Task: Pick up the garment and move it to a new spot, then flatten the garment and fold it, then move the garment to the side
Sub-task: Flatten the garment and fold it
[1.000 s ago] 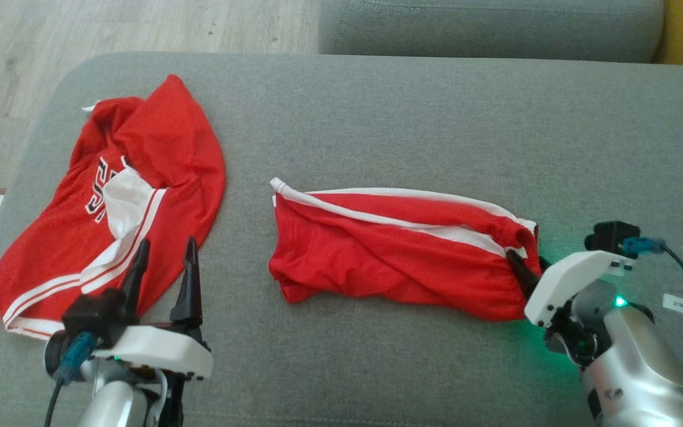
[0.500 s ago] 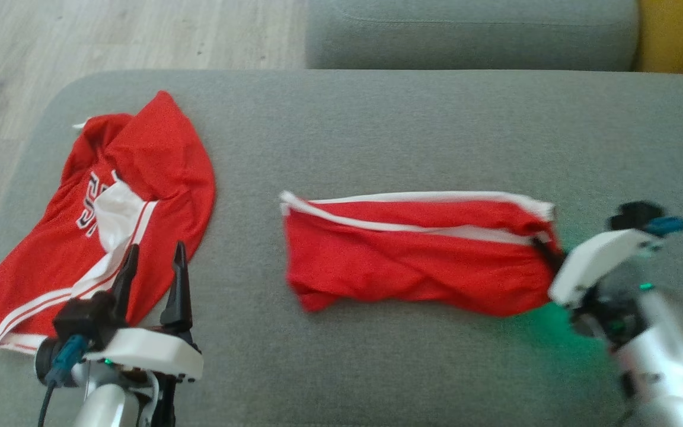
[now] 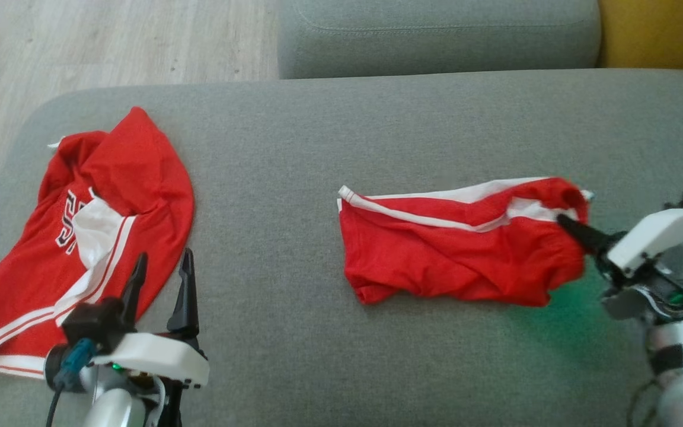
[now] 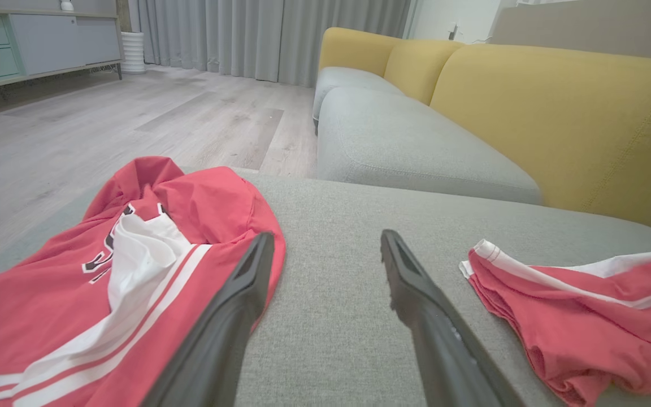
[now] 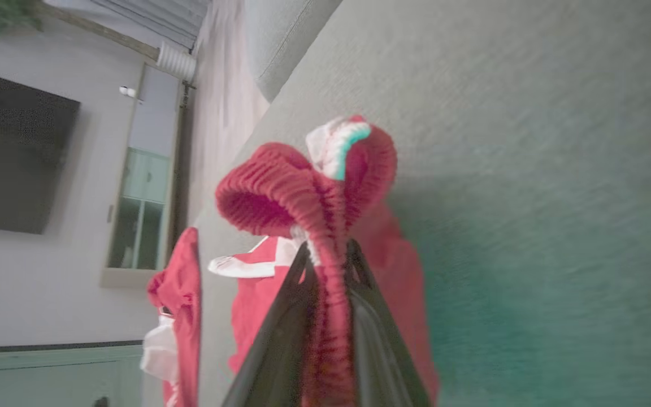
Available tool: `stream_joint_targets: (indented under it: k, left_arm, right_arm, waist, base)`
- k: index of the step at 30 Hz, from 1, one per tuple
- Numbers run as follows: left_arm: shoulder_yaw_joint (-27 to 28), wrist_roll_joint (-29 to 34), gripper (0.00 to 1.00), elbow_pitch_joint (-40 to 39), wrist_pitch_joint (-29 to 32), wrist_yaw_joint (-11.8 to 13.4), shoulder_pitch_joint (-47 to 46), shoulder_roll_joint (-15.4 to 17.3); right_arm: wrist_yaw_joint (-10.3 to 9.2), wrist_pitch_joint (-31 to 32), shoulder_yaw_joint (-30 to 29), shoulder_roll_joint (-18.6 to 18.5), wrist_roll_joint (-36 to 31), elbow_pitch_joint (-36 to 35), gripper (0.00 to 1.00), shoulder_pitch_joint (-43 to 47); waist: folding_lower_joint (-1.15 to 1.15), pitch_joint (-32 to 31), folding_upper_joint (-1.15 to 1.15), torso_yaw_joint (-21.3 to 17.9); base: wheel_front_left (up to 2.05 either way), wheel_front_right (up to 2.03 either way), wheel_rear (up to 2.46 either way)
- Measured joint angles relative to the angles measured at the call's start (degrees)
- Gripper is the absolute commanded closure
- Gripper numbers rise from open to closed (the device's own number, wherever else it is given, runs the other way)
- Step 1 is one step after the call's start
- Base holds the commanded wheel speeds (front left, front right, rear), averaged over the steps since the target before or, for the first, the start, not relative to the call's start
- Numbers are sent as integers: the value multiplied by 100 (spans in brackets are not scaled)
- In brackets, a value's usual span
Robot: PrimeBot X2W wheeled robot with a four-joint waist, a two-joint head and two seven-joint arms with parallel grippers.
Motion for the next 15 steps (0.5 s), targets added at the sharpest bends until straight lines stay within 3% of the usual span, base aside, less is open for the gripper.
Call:
stream_joint_targets:
  k: [7, 15]
  left_arm:
    - [-16, -1, 0, 157, 0, -43, -14, -45]
    - [-24, -2, 0, 288, 0, -70, -32, -151]
  right_arm:
    - [0, 431, -430, 558, 248, 468, 100, -569]
    - [0, 567, -75, 599, 200, 1034, 100, -918]
  waist:
    - [0, 68, 0, 234]
    - [0, 184, 0, 689]
  base:
    - [0, 0, 0]
    - [0, 0, 0]
